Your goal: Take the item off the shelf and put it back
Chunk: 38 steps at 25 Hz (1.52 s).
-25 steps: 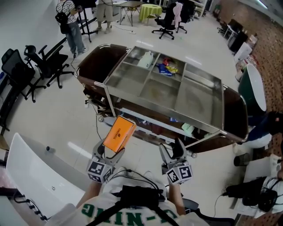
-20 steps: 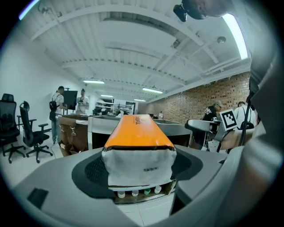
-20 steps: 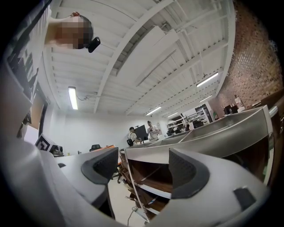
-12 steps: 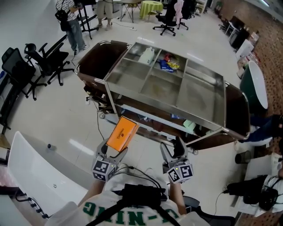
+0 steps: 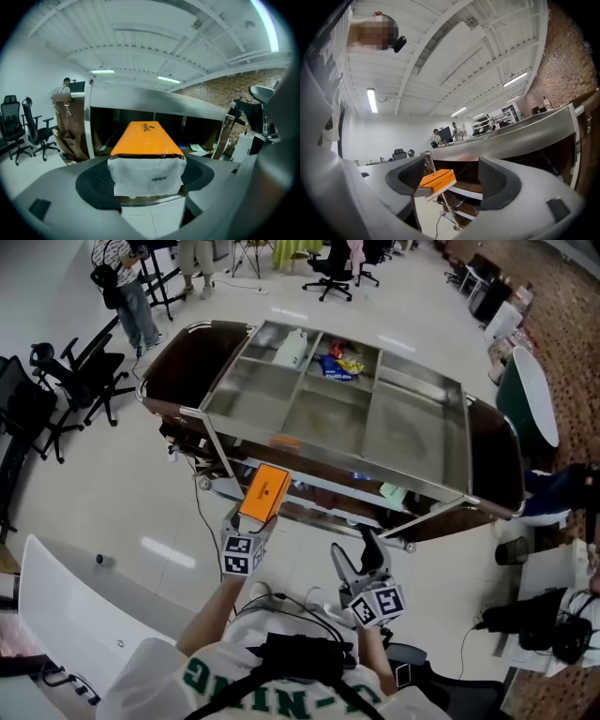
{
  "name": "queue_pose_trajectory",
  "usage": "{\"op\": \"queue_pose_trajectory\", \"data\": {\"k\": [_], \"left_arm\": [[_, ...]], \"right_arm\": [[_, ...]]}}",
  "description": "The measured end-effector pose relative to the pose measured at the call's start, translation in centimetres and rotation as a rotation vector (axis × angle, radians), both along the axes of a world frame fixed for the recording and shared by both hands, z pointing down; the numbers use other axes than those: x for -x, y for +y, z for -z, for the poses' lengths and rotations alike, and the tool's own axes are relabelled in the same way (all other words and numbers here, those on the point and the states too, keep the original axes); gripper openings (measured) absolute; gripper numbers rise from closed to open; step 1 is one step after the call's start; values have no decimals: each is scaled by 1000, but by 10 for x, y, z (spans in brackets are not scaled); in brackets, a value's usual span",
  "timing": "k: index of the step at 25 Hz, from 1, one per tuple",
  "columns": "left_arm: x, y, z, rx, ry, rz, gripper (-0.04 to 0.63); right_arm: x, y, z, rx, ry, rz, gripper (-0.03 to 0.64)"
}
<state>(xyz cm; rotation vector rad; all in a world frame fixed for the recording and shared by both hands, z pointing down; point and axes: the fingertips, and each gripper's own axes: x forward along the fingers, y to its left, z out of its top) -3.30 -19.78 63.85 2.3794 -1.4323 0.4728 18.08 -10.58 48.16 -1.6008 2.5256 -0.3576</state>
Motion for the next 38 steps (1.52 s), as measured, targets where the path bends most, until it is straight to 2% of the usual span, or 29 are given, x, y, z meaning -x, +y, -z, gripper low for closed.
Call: {"op": "queue_pose_trajectory", "data": {"k": [5,8,13,19,21,23,24,26,29,34,38], "left_arm": [[-26,-67,-42,76,-40,-31,376],[-36,-105,-56,95,-60,-35,377],[-25,-171,-74,98,-66,43,379],[-22,-219,-101,174,-45,76,398],[-15,-223,-117,227,-24,93,429],[-14,-220,-125,273,-1,83,537],[-13,-217,-124,274,2,74,541],[-11,-207,-115,240,7,45,541],[-18,-178,-81,128,17,-24,541],[-43,-101,23,-100,70,-130,525],[-40,-43,102,-240,133,-147,525]], "right_arm": [[-6,2,-7,24,15,-30,365],[-15,3,-9,45,29,-65,365],[-21,8,-18,78,36,-116,365],[-18,9,-27,114,52,-128,365],[-17,8,-26,109,58,-124,365],[-16,5,-24,102,57,-125,365],[-17,3,-23,99,54,-128,365],[-16,1,-21,93,56,-128,365],[-18,-4,-15,57,113,-126,365],[-26,-26,5,-16,76,-121,365],[-33,-36,19,-62,52,-125,365]]}}
